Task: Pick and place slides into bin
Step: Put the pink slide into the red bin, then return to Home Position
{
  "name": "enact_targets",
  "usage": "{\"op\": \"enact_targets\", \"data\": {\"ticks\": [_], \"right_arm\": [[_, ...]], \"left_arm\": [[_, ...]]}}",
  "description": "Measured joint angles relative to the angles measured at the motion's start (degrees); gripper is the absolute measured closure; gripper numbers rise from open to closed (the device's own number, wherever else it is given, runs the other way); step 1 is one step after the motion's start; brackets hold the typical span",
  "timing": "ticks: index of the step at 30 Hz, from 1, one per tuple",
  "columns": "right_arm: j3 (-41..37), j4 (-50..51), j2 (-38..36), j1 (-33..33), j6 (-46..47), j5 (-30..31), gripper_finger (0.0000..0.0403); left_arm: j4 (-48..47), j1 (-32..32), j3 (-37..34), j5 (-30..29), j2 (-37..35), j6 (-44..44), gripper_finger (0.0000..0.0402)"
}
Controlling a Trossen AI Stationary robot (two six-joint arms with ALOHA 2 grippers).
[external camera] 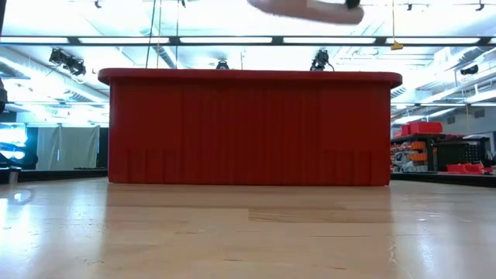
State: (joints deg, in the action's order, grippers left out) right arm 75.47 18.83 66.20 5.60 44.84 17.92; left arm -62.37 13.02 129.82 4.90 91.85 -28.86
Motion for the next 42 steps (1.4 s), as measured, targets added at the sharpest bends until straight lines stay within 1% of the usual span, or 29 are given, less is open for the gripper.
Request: {"op": "enact_targets", "data": {"ticks": [3, 6, 11, 14, 17, 21, 23, 25, 28, 30, 32, 34, 39, 42], "right_arm": [[0.1, 1.6, 2.4, 8.5, 1.7, -9.1, 0.0399], [-1.2, 3.7, 6.2, 13.2, 3.5, -14.8, 0.0399], [-2.3, 3.1, 11.9, 17.1, 3.9, -18.4, 0.0399], [-3.6, 3.3, 14.6, 18.9, 5.9, -21.1, 0.0399], [-4.9, 7.0, 17.1, 19.6, 7.7, -22.8, 0.0399], [-6.2, 12.1, 19.3, 19.9, 8.6, -23.4, 0.0399], [-7.8, 12.6, 20.4, 20.3, 9.5, -24.5, 0.0399], [-9.3, 12.3, 21.3, 20.7, 10.8, -27.1, 0.0398], [-12.0, 11.7, 22.0, 20.9, 13.5, -29.7, 0.0385], [-13.9, 11.1, 22.3, 21.1, 16.1, -29.7, 0.0372], [-15.4, 10.3, 22.2, 21.3, 16.5, -29.4, 0.0357], [-16.6, 9.6, 21.7, 21.8, 16.2, -30.4, 0.0342], [-16.1, 8.8, 21.6, 22.4, 13.8, -33.3, 0.0301], [-15.3, 8.7, 21.6, 22.6, 13.0, -32.9, 0.0278]], "left_arm": [[2.2, 0.0, 0.0, 0.0, 0.0, 1.4, 0.0264], [4.1, 0.0, 0.0, 0.0, 0.0, 1.6, 0.0261], [5.4, 0.0, 0.0, 0.0, 0.0, 3.0, 0.0256], [5.4, 0.0, 0.0, 0.0, 0.0, 4.0, 0.0257], [5.4, 0.0, 0.0, 0.0, 0.0, 4.1, 0.0261], [5.3, 0.0, 0.0, 0.0, 0.0, 4.7, 0.0266], [5.2, -0.2, 0.0, 0.0, 0.0, 5.3, 0.0266], [5.1, -0.2, 0.0, 0.0, 0.0, 7.0, 0.0264], [5.1, -0.2, 0.0, 0.0, 0.0, 7.4, 0.026], [5.1, -0.2, 0.0, 0.0, 0.0, 7.6, 0.0259], [5.1, -0.2, 0.0, 0.1, 0.0, 7.6, 0.0261], [5.0, -0.2, 0.0, 0.1, 0.0, 7.7, 0.0264], [5.0, -0.2, 0.0, 0.1, 0.0, 7.5, 0.0271], [5.0, -0.2, 0.0, 0.1, 0.0, 7.2, 0.027]]}}
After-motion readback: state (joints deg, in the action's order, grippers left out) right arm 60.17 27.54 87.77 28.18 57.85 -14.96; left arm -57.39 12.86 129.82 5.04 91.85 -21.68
